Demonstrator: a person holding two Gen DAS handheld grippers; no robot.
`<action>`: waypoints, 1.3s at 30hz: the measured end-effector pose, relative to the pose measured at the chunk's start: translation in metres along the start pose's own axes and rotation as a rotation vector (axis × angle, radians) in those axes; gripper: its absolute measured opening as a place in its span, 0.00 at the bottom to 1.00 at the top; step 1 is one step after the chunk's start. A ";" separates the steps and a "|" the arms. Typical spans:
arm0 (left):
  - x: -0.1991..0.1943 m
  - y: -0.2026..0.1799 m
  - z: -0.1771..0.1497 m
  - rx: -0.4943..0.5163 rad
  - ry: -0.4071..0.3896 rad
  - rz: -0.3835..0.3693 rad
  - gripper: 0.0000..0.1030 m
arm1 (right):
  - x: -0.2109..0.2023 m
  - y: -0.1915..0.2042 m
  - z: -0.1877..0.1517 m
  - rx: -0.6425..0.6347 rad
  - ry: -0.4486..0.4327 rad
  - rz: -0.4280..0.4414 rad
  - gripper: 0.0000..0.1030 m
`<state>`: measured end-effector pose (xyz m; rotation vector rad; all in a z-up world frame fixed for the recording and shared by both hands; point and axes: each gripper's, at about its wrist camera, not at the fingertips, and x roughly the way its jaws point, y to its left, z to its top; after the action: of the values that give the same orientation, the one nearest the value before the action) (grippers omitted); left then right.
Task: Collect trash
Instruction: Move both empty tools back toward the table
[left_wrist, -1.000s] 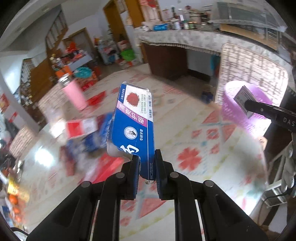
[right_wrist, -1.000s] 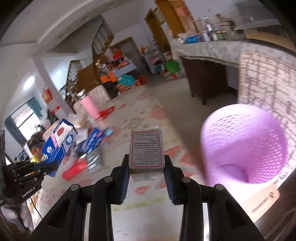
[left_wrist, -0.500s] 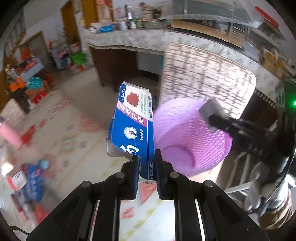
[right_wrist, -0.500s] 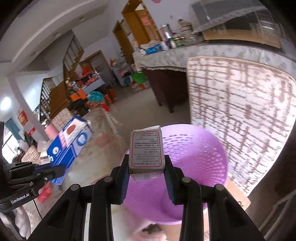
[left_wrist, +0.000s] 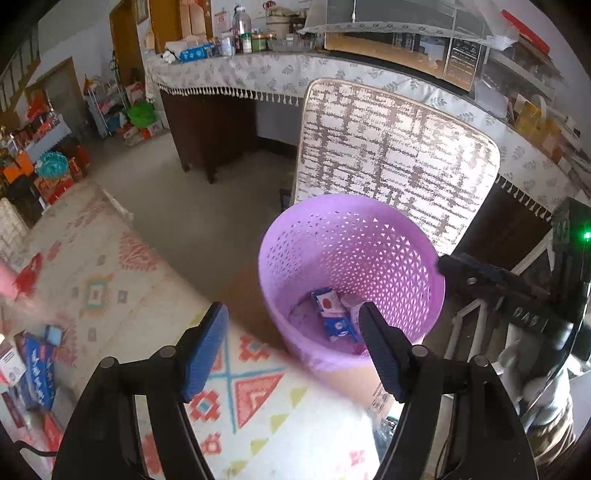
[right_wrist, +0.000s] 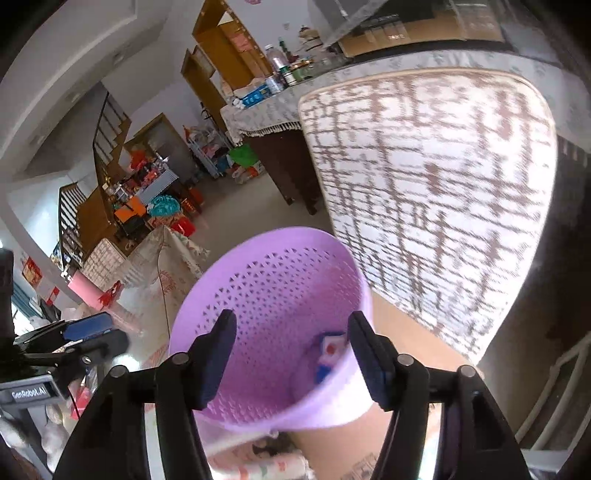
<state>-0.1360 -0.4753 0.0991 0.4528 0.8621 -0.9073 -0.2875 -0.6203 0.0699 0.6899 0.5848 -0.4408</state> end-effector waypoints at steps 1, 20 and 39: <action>-0.005 0.001 -0.004 0.002 -0.007 0.002 0.70 | -0.007 -0.004 -0.004 -0.001 -0.005 -0.008 0.69; -0.144 0.104 -0.102 -0.226 -0.158 0.190 0.71 | -0.085 0.040 -0.040 -0.128 -0.051 -0.011 0.76; -0.205 0.280 -0.274 -0.509 -0.094 0.555 0.77 | 0.003 0.250 -0.140 -0.436 0.222 0.256 0.78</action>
<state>-0.0943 -0.0346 0.1003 0.1823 0.7891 -0.1814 -0.1953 -0.3497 0.0957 0.3880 0.7615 0.0084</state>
